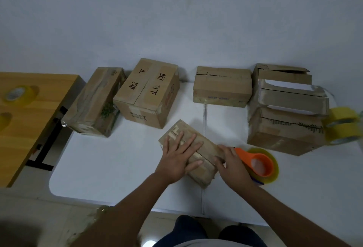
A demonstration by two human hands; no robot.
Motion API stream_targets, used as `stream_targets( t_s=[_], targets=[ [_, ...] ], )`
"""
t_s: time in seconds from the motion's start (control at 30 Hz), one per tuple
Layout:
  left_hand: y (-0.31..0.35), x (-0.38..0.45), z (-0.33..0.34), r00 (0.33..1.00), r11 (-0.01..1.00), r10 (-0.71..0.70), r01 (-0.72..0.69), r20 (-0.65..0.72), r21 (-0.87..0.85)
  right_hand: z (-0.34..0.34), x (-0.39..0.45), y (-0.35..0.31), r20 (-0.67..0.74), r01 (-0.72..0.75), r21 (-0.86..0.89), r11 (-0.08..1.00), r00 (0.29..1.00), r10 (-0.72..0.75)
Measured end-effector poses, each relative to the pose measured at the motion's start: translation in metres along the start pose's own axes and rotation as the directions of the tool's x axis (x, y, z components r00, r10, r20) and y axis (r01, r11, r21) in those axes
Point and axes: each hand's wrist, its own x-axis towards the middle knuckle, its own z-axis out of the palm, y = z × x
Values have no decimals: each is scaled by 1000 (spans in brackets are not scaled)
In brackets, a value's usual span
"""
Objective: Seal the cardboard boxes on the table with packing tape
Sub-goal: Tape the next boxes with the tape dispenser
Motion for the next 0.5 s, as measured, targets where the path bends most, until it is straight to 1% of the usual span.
stream_targets(
  t_s=[0.03,0.1,0.17,0.2,0.23,0.27,0.33,0.37,0.43,0.5],
  targets=[
    [-6,6,-2,997,997,72,-72,15,26,-2,-4,3,8,-11,15,1000,1000,11],
    [-13,21,-9,979,973,204,-203,2,111,-8,-9,8,11,-4,52,999,1000,4],
    [-12,30,-16,958,942,285,-277,-20,191,-15,-10,15,-8,-12,94,996,1000,13],
    [-8,32,-18,953,940,301,-293,-21,176,-19,-9,18,-23,-29,97,995,999,31],
    [-2,32,-19,956,950,293,-288,-22,121,-22,-8,25,-52,-53,73,996,997,56],
    [8,30,-20,968,967,252,-252,-13,34,-24,-7,35,-84,-94,34,995,992,97],
    [30,19,-15,993,986,114,-110,26,-124,-29,-7,57,-134,-221,-48,974,968,213],
    [40,13,-11,996,987,51,-40,67,-157,-31,-9,69,-122,-282,-76,956,955,272],
    [53,5,-1,991,993,-16,30,130,-112,-32,-12,87,-47,-355,-113,928,935,351],
    [51,4,8,994,1000,0,3,105,-27,-30,-12,96,23,-343,-200,918,935,355]
  ],
)
